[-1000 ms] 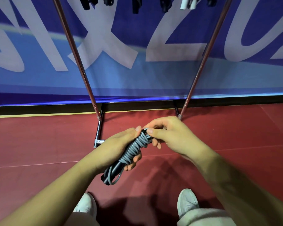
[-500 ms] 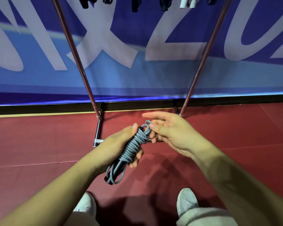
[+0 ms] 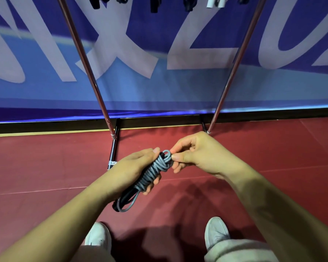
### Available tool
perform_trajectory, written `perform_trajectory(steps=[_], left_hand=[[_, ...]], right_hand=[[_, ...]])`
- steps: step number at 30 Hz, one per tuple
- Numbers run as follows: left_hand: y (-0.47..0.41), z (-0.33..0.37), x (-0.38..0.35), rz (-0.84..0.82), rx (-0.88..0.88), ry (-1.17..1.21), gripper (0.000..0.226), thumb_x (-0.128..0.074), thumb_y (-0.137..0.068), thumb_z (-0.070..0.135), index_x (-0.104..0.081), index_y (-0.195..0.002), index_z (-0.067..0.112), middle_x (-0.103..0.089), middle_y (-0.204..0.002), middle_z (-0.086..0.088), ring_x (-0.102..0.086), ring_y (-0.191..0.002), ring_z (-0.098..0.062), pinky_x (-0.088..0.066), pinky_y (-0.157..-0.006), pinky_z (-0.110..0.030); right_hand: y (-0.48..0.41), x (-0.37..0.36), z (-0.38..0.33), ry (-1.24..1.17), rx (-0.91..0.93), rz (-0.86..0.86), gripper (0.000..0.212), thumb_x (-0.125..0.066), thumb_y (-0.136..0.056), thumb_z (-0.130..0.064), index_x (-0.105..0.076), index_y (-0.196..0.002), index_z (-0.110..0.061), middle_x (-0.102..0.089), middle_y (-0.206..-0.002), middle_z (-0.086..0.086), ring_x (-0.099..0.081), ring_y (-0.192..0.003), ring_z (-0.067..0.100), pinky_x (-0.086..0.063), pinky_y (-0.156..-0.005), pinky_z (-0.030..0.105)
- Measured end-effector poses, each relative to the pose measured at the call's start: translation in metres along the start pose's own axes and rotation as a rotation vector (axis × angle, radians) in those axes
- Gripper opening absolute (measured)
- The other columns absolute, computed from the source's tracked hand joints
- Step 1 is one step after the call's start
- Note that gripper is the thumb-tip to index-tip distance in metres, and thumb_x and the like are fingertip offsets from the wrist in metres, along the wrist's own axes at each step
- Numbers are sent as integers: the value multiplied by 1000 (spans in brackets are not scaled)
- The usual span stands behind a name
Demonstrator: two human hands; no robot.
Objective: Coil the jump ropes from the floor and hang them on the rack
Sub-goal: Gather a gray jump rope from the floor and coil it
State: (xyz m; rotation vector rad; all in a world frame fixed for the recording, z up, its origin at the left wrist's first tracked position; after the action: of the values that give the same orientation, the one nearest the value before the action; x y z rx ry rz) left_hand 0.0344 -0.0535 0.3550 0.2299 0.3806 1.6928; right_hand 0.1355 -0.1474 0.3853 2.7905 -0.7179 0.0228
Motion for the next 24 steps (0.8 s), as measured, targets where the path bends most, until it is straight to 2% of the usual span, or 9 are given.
perform_trajectory(steps=[2, 5, 9, 12, 15, 18, 24], left_hand=[[-1, 0, 0, 20, 4, -42, 54, -45, -99, 45, -49, -109, -8, -58, -70, -21, -47, -47, -25, -39, -49, -30], [-1, 0, 0, 29, 6, -58, 54, -45, -97, 47, -50, -108, -5, -58, -70, -19, -48, -47, -24, -39, -48, -29], [0, 2, 0, 33, 15, -22, 51, -42, -100, 47, -53, -107, -2, -57, -69, -19, -48, -53, -27, -40, -53, -33], [-2, 4, 0, 41, 6, -44, 51, -43, -99, 47, -52, -106, -2, -57, -68, -18, -48, -51, -26, -40, -51, -31], [-1, 4, 0, 72, -10, -95, 47, -47, -90, 51, -52, -96, 5, -58, -65, -16, -48, -47, -24, -40, -45, -27], [0, 4, 4, 118, -39, -118, 47, -48, -86, 54, -53, -92, 7, -60, -64, -14, -49, -49, -24, -41, -47, -28], [0, 0, 4, 122, -21, -134, 51, -48, -89, 54, -54, -96, 3, -61, -66, -15, -50, -50, -25, -41, -49, -29]], right_hand=[[1, -1, -3, 17, 12, 5, 10, -63, -89, 4, -66, -87, 13, -68, -66, 19, -68, -58, 24, -59, -65, 29], [1, -2, -9, 142, 72, 81, 18, -71, -87, -8, -68, -78, 8, -69, -66, 20, -66, -54, 21, -54, -58, 26], [0, -4, -7, 59, 71, 120, 7, -65, -89, -1, -66, -82, 1, -63, -61, 15, -61, -52, 19, -53, -56, 28], [-2, -3, -4, 25, 59, 178, 10, -61, -89, 2, -65, -79, 2, -61, -58, 13, -58, -52, 20, -52, -57, 30], [1, -4, -9, 133, 89, 241, 12, -64, -83, -2, -63, -71, -3, -64, -57, 12, -61, -52, 20, -51, -57, 31], [1, -6, -11, 156, 108, 242, 17, -73, -82, -13, -64, -72, -4, -69, -59, 9, -64, -54, 20, -54, -57, 31], [0, -7, -7, 272, 113, 245, 12, -67, -83, -6, -62, -71, -6, -69, -60, 10, -68, -54, 23, -57, -65, 49]])
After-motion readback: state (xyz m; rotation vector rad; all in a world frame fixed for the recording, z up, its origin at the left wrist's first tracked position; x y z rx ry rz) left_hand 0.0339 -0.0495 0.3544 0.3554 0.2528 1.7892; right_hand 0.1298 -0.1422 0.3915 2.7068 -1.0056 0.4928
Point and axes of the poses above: each hand's wrist, its own y-axis away from the middle knuckle, its own x-axis out of the back of the hand, z = x × y, the point moved 8 cm from there along -y, towards the middle knuckle
